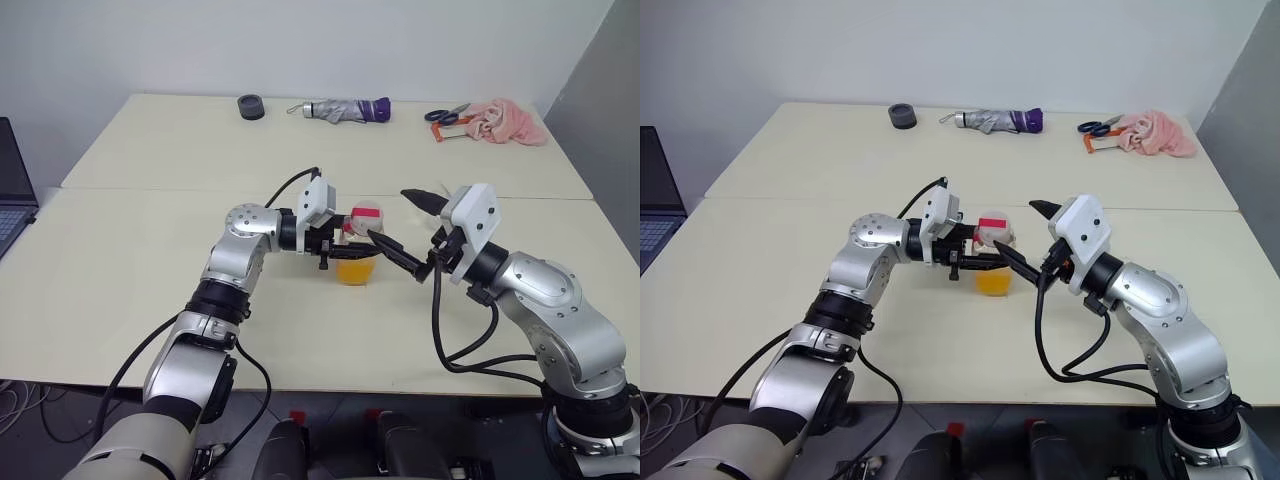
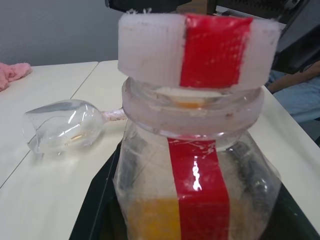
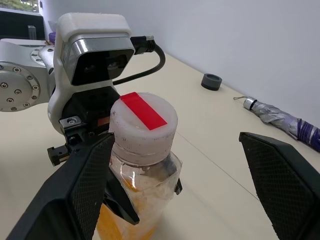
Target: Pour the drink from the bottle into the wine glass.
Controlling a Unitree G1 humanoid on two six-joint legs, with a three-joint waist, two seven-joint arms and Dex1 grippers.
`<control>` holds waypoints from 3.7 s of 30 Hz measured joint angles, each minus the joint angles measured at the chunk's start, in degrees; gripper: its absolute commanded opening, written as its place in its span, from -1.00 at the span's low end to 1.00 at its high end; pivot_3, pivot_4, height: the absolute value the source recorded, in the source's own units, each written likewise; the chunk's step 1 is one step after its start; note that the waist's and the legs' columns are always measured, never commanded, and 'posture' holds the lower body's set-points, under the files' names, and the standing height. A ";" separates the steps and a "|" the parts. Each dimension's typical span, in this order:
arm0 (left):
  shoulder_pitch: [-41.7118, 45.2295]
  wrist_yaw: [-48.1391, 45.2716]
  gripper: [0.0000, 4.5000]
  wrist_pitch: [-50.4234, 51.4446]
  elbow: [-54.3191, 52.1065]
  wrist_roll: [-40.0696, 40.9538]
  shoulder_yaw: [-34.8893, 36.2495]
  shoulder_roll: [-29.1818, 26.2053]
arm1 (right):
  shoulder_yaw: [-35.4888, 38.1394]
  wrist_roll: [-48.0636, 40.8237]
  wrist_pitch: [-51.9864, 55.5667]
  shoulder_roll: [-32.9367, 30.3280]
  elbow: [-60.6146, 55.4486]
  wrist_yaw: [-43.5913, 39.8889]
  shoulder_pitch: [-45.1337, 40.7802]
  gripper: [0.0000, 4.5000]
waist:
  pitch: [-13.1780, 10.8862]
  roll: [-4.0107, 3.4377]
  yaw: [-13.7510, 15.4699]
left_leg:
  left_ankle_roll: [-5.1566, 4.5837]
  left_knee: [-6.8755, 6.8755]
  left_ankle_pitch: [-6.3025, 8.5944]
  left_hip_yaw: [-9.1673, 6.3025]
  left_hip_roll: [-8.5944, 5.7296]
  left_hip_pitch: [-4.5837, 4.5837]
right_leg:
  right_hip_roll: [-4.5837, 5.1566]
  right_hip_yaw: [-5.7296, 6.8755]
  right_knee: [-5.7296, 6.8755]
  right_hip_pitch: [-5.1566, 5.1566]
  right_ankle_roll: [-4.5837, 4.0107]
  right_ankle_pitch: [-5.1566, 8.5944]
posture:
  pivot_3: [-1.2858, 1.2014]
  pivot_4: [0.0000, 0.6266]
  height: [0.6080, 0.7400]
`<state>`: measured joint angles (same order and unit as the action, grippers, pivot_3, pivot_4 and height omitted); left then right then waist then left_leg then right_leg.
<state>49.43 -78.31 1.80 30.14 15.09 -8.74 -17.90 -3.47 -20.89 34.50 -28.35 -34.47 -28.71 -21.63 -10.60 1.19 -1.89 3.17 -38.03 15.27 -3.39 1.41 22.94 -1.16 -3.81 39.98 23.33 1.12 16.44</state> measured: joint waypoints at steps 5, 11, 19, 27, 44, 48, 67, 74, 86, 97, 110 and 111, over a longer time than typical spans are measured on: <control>0.00 -0.10 -0.22 -0.13 0.00 0.00 0.00 0.00 | 0.09 -0.21 0.30 -0.38 0.00 -0.04 0.34 0.89 | 0.00 0.00 0.00 | 0.00 0.00 0.00 0.00 0.00 0.00 | 0.00 0.00 0.00 0.00 0.00 0.00 | 0.03 -0.52 1.00; 0.00 -0.53 -0.22 -0.27 0.00 0.01 0.00 0.01 | 0.81 -1.30 0.70 -1.23 0.00 -1.42 0.90 0.89 | 0.00 0.00 0.00 | 0.00 0.00 0.00 0.00 -0.01 0.00 | 0.00 0.00 0.00 0.00 0.00 0.00 | 0.03 -0.52 1.00; 0.01 -0.62 -0.22 -0.30 0.00 0.02 0.00 0.02 | 2.16 -5.15 2.68 -3.50 -0.47 -4.18 2.10 0.89 | 0.00 0.00 -0.01 | 0.00 0.00 0.00 0.01 -0.01 0.00 | 0.00 -0.01 0.00 0.00 0.00 0.00 | 0.03 -0.52 1.00; 0.01 -0.54 -0.22 -0.29 0.00 0.05 0.00 0.10 | 2.18 -5.81 3.06 -4.42 -1.17 -4.64 2.10 0.89 | 0.00 0.00 -0.01 | 0.00 0.00 0.00 0.00 -0.01 0.00 | 0.00 0.00 0.00 0.00 0.00 0.00 | 0.03 -0.52 1.00; 0.00 -0.15 -0.22 0.50 -0.52 0.66 0.12 0.34 | 4.77 -15.36 6.34 -2.43 -1.09 -4.94 -0.75 0.89 | 0.00 0.00 -0.04 | 0.00 -0.01 0.00 0.00 0.00 -0.01 | -0.01 0.00 0.02 -0.01 0.00 0.00 | 0.03 -0.52 1.00; 0.00 -0.52 -0.22 0.70 -0.54 0.84 0.13 0.33 | 4.65 -16.28 6.88 -2.12 1.41 -4.83 -3.24 0.89 | 0.00 0.00 0.01 | 0.00 -0.02 0.00 0.00 -0.01 -0.01 | 0.01 0.01 0.01 -0.03 0.00 0.00 | 0.03 -0.52 1.00; 0.01 -0.90 -0.22 1.40 -0.63 0.86 0.13 0.36 | 0.20 -7.47 -0.31 -2.14 7.42 -6.41 -6.50 0.89 | 0.00 0.00 0.00 | 0.00 -0.02 0.00 0.00 0.00 -0.01 | 0.00 0.01 0.01 -0.02 0.00 0.00 | 0.03 -0.52 1.00; 0.01 -0.86 -0.22 1.40 -0.63 0.86 0.13 0.34 | -0.10 -6.70 -1.44 -1.92 7.88 -6.47 -6.50 0.89 | 0.00 0.00 0.00 | 0.00 -0.02 0.00 0.00 0.00 -0.01 | 0.00 0.01 0.01 -0.02 0.00 0.00 | 0.03 -0.52 1.00; 0.01 -0.54 -0.22 1.40 -0.63 0.84 0.13 0.31 | -0.82 -4.44 -2.68 -0.66 8.36 -6.45 -6.50 0.89 | 0.00 0.00 0.00 | 0.00 -0.02 0.00 -0.01 0.00 -0.01 | 0.00 0.01 0.01 -0.02 0.00 0.00 | 0.03 -0.52 1.00; 0.01 -0.50 -0.22 1.40 -0.63 0.84 0.13 0.30 | -1.07 -4.34 -2.54 -0.32 8.38 -7.01 -6.31 0.89 | 0.00 0.00 0.00 | 0.00 -0.02 0.00 0.00 0.00 -0.01 | 0.00 0.01 0.01 -0.02 0.00 0.00 | 0.03 -0.52 1.00; 0.01 0.00 -0.22 1.40 -0.64 0.83 0.13 0.22 | -1.06 -5.98 -0.73 0.52 8.38 -7.46 -6.11 0.89 | 0.00 0.00 0.00 | 0.00 -0.02 0.00 -0.01 0.01 -0.01 | 0.00 0.01 0.01 -0.02 0.00 0.00 | 0.03 -0.52 1.00; 0.01 0.00 -0.22 1.40 -0.64 0.83 0.13 0.22 | -1.06 -6.28 -0.55 0.53 8.38 -7.47 -6.11 0.89 | 0.00 0.00 0.00 | 0.00 -0.02 0.00 -0.01 0.01 -0.01 | 0.00 0.01 0.01 -0.02 0.00 0.00 | 0.03 -0.52 1.00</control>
<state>49.44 -78.30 3.20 29.50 15.92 -8.62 -17.69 -4.53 -27.16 33.94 -27.82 -26.09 -36.18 -27.74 -10.60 1.19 -1.89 3.17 -38.05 15.27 -3.40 1.42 22.93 -1.16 -3.80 39.99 23.30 1.11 16.43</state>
